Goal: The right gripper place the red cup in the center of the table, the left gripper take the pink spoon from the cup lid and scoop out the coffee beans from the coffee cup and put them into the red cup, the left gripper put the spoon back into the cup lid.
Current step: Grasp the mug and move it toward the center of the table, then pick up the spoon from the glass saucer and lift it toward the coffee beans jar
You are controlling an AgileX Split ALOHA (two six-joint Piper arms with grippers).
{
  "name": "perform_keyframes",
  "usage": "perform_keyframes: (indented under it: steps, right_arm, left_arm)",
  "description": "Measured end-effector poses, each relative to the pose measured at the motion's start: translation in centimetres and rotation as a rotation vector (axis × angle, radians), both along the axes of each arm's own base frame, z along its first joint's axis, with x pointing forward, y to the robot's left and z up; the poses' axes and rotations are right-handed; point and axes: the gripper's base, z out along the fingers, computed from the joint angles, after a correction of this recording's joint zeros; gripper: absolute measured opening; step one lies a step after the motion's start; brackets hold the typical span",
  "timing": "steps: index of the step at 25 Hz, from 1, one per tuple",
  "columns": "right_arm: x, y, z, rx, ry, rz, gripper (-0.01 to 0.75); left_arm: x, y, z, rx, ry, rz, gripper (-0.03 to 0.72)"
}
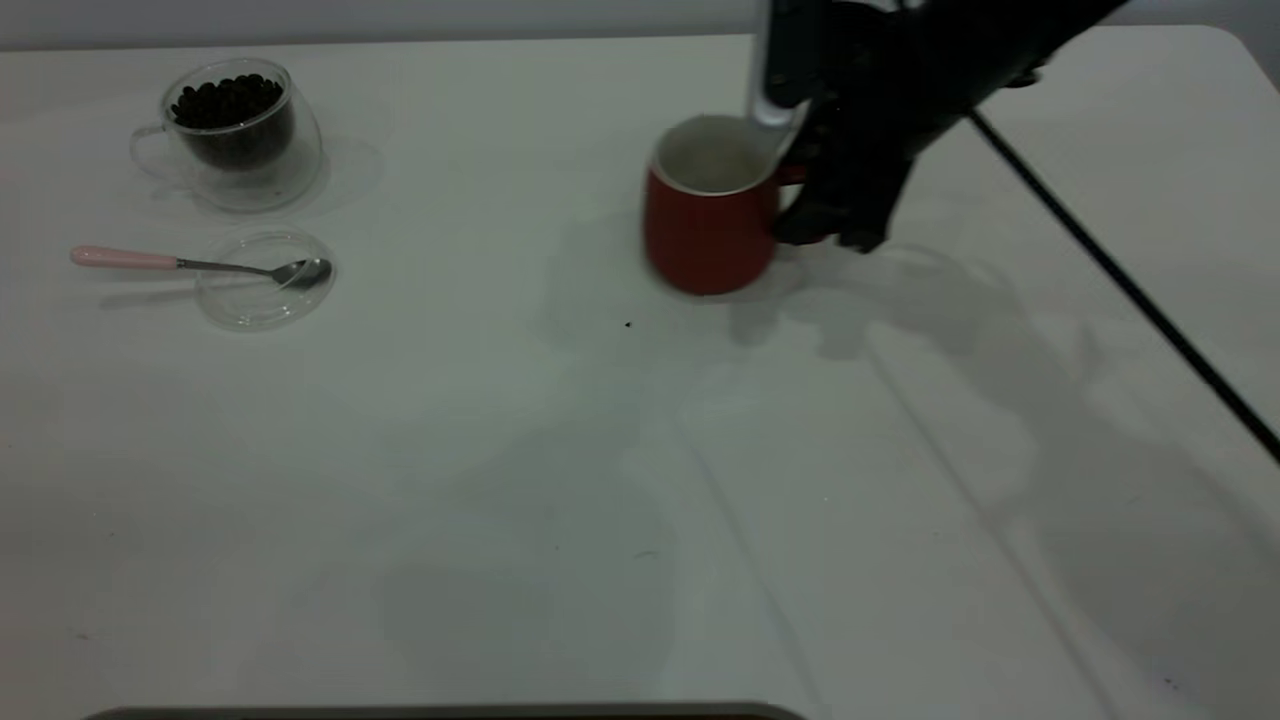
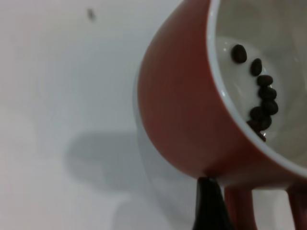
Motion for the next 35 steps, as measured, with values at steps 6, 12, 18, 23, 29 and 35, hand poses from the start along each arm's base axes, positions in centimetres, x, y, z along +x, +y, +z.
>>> perform_keyframes:
  steps: [6, 12, 18, 23, 29, 35]
  right_arm:
    - [-0.3, 3.8, -0.3, 0.055, -0.003, 0.017, 0.509]
    - [-0.7, 4.0, 0.0, 0.076, 0.017, -0.013, 0.509]
    - [-2.4, 0.4, 6.0, 0.184, 0.073, -0.295, 0.509]
    - [-8.1, -0.9, 13.2, 0.515, 0.398, -0.675, 0.509]
    - [-17.8, -3.3, 16.0, 0.276, 0.768, -0.613, 0.508]
    - [-25.0, -9.5, 16.7, -0.121, 0.729, -0.989, 0.508]
  left_arm:
    - [0.0, 0.0, 0.0, 0.000, 0.000, 0.000, 0.517]
    - [0.0, 0.0, 0.0, 0.000, 0.000, 0.000, 0.517]
    - [0.0, 0.0, 0.0, 0.000, 0.000, 0.000, 0.517]
    - [0.0, 0.0, 0.0, 0.000, 0.000, 0.000, 0.517]
    - [0.0, 0.0, 0.0, -0.001, 0.000, 0.000, 0.517]
    - [0.0, 0.0, 0.0, -0.002, 0.000, 0.001, 0.517]
